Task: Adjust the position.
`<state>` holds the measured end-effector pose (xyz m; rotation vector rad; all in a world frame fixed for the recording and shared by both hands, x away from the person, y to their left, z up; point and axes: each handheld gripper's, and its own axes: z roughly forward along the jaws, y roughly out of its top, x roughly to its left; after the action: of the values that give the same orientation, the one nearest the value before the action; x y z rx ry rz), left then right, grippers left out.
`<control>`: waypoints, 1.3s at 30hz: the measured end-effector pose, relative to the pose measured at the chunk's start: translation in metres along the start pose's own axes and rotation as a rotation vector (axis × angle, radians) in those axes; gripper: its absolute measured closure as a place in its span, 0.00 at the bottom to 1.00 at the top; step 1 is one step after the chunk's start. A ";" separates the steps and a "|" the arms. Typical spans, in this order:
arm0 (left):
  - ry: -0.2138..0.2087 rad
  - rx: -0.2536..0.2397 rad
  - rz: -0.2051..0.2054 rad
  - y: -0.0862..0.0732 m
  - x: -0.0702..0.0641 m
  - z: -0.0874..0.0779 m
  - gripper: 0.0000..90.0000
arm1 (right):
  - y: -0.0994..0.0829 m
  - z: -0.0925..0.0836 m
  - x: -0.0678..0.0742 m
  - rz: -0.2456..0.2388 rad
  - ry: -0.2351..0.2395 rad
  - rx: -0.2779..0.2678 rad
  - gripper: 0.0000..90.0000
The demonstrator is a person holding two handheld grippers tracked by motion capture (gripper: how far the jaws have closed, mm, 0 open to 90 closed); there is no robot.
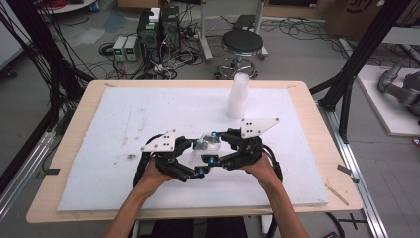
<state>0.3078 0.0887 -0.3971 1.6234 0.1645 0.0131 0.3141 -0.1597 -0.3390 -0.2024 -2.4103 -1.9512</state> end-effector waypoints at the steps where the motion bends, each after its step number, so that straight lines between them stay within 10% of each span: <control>1: -0.003 0.001 0.003 0.000 0.000 0.000 0.30 | 0.000 0.000 0.000 0.000 0.001 -0.001 0.45; 13: 0.001 0.007 0.003 -0.001 0.000 -0.001 0.34 | -0.002 0.000 -0.002 0.005 0.003 0.001 0.43; 18: -0.001 0.007 0.006 0.000 0.000 -0.002 0.34 | -0.003 0.003 -0.002 0.039 0.004 0.019 0.20; 24: 0.007 0.038 0.011 0.000 0.000 -0.006 0.34 | -0.003 0.002 -0.002 0.044 0.018 0.035 0.18; 30: 0.018 0.158 0.027 0.007 0.001 -0.017 0.34 | -0.003 -0.002 -0.002 0.037 0.010 0.074 0.18; 39: -0.044 0.495 0.070 0.029 0.009 -0.030 0.34 | -0.002 -0.002 0.001 -0.029 -0.027 0.262 0.18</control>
<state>0.3160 0.1185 -0.3672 2.1211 0.0792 -0.0104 0.3124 -0.1620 -0.3406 -0.1861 -2.6657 -1.6290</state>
